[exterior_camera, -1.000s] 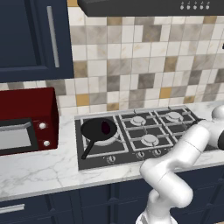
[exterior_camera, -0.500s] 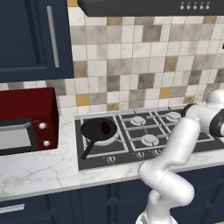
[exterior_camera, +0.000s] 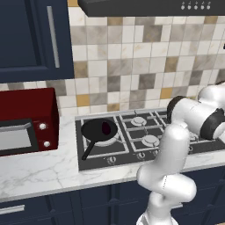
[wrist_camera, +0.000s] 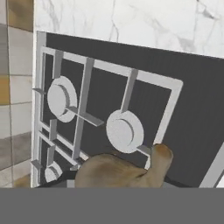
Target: Put the garlic and eggplant in the pan. Then turn on the front left burner and set the heat to medium.
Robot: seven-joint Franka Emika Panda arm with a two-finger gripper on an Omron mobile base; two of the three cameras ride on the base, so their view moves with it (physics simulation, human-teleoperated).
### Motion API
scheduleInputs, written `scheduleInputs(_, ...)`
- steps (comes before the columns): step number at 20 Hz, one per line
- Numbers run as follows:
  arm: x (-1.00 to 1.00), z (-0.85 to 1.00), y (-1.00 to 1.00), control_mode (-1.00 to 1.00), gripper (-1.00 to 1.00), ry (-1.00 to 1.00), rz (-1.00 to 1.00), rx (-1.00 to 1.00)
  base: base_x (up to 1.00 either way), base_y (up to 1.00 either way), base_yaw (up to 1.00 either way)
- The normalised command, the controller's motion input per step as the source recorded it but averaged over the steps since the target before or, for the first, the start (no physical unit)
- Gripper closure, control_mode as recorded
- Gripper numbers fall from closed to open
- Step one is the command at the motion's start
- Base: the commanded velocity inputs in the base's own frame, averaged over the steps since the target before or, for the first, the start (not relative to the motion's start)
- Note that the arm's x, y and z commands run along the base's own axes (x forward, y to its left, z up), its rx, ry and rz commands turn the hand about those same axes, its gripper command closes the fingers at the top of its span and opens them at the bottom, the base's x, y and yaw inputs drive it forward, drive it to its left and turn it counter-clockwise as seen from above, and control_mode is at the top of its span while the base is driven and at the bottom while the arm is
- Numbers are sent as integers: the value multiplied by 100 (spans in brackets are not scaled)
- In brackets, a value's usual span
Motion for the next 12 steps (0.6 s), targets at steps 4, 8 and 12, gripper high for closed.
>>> scheduleInputs(4,0,30,100,-100,100,-2,2,-12,0,0,0)
scheduleInputs(8,0,50,100,-100,100,0,3,-15,0,0,0)
scheduleInputs(12,0,54,100,-100,100,2,6,-15,0,0,0)
